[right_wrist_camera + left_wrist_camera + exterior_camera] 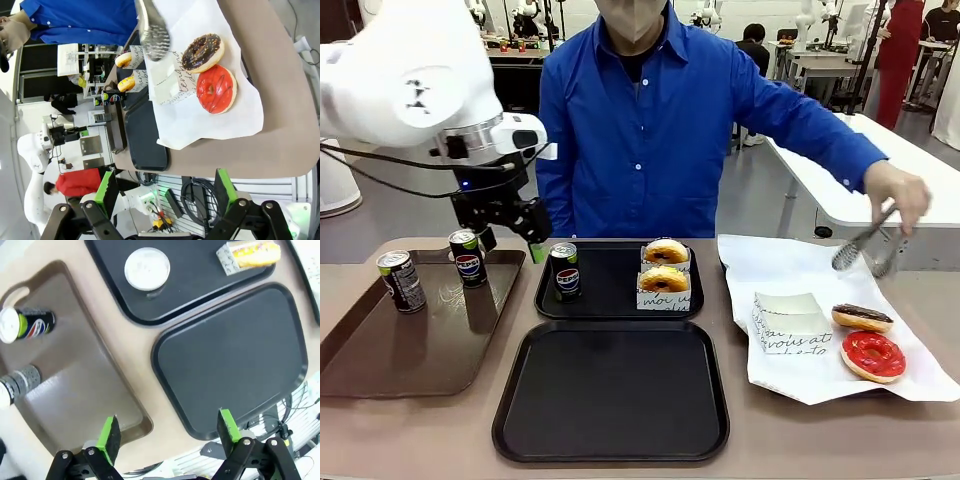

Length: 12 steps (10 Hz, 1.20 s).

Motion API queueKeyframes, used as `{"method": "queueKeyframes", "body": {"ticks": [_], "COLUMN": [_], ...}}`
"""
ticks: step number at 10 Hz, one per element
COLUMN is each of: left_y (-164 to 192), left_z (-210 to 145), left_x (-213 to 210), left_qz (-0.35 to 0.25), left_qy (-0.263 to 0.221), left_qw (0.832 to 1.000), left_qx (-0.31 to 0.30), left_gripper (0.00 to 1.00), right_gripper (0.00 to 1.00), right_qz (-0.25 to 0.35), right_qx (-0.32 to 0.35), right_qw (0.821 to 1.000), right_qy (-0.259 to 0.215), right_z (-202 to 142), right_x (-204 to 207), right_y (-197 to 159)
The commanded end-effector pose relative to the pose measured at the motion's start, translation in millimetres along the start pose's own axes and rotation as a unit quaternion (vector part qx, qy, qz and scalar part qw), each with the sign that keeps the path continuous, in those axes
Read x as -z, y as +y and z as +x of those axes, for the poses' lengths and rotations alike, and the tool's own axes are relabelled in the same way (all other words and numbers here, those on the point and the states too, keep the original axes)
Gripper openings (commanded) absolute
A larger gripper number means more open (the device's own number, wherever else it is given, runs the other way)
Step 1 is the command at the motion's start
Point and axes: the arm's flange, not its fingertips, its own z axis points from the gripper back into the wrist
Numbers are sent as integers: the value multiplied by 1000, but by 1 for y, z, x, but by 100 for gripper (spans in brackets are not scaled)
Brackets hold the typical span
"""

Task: Set up donuts and drinks on trays.
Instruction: Pick up one Pepsi coke from the Handle tray and place it on the Flat Tray without a Pepsi coke.

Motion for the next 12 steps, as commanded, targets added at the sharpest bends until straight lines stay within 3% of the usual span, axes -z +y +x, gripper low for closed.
{"method": "queueKeyframes", "body": {"ticks": [1, 2, 3, 7, 9, 11, 12], "left_y": [16, 21, 7, 9, 67, 156, 196], "left_z": [-16, -17, -11, -14, 15, 19, 18], "left_x": [7, 16, 1, 3, -24, -46, -51], "left_qz": [-14, 0, -2, 0, -32, 0, 15], "left_qy": [1, 35, 1, 7, -10, -67, -72], "left_qw": [1000, 999, 1000, 1000, 998, 984, 979], "left_qx": [-9, -16, -8, -10, -59, -168, -188], "left_gripper": [100, 100, 100, 100, 100, 100, 100], "right_gripper": [100, 100, 100, 100, 100, 100, 100], "right_qz": [0, 0, 0, 0, 0, 0, 0], "right_qx": [1, 1, 1, 1, 1, 1, 1], "right_qw": [1000, 1000, 1000, 1000, 1000, 1000, 1000], "right_qy": [3, 3, 3, 3, 3, 3, 3], "right_z": [-1, -1, -1, -1, -1, -1, -1], "right_x": [0, 0, 0, 0, 0, 0, 0], "right_y": [0, 0, 0, 0, 0, 0, 0]}}
